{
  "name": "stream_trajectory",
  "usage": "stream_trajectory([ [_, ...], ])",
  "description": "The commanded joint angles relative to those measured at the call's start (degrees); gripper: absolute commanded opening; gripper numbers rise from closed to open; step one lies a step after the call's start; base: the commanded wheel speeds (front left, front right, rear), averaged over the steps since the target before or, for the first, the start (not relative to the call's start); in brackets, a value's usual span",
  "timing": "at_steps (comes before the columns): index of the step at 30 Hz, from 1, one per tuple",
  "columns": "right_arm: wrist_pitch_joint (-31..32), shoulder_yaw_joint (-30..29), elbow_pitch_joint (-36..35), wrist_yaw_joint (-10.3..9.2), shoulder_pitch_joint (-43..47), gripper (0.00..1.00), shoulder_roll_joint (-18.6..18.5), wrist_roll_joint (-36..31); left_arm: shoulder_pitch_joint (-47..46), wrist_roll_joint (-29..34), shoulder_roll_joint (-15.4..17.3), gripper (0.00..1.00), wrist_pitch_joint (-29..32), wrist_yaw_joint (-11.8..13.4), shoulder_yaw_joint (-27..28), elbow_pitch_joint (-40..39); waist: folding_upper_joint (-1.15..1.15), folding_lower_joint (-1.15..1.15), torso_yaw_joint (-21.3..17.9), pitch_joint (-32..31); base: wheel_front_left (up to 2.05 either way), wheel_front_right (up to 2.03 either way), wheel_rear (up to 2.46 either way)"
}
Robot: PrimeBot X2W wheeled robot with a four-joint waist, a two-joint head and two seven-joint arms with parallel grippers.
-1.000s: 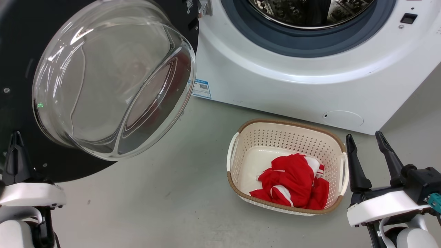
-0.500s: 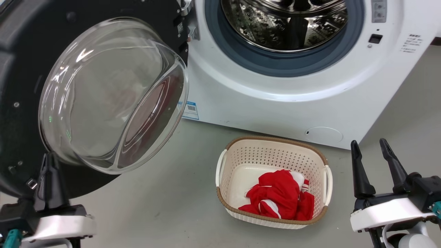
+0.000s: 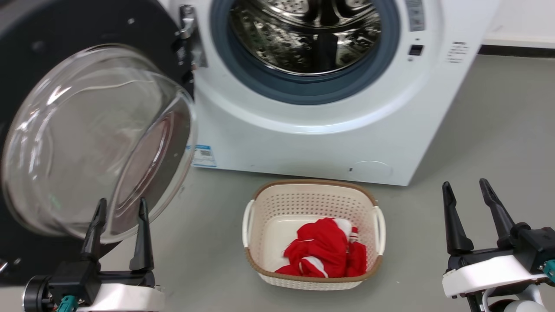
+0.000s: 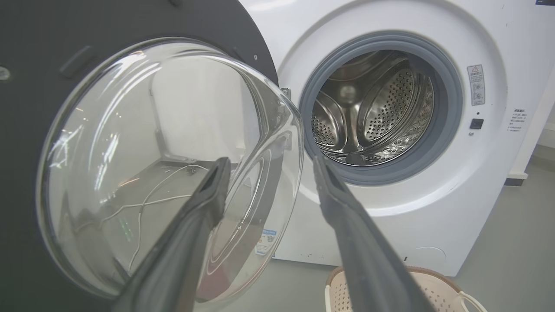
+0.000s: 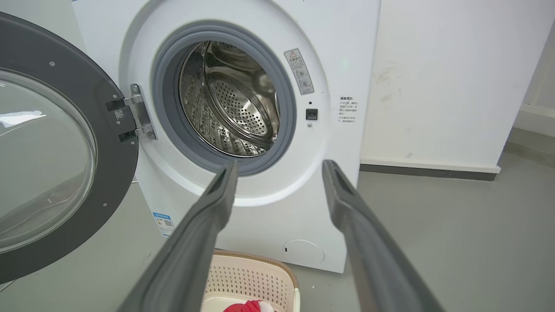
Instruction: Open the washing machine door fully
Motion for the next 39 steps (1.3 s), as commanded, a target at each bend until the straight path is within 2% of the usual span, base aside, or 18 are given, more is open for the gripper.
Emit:
stream_trajectory([
  [1, 0.1, -0.2, -0.6, -0.04, 0.4, 1.00, 0.1, -0.5, -0.9, 0.3, 0.3, 1.00, -0.1, -0.3, -0.6, 0.4, 0.00, 0.00, -2.4, -0.7, 0.00, 0.00, 0.00],
  [6, 0.7, 0.2, -1.3, -0.04, 1.5, 1.00, 0.1, -1.2, -1.4, -0.2, 1.0, 1.00, -0.1, -0.5, -1.6, 1.3, 0.00, 0.00, -6.3, -1.4, 0.00, 0.00, 0.00],
  [12, 1.2, 0.6, -1.8, -0.04, 2.6, 1.00, 0.1, -0.6, -1.7, -0.8, 1.9, 1.00, -0.1, -0.6, -1.9, 1.8, 0.00, 0.00, -8.8, -1.8, 0.00, 0.00, 0.00],
  [39, 0.8, 1.4, -0.9, -0.04, 2.2, 1.00, 0.1, 0.8, -2.1, -0.6, 1.6, 1.00, -0.1, -0.7, -1.9, 4.2, 0.00, 0.00, -8.6, -1.7, 0.00, 0.00, 0.00],
])
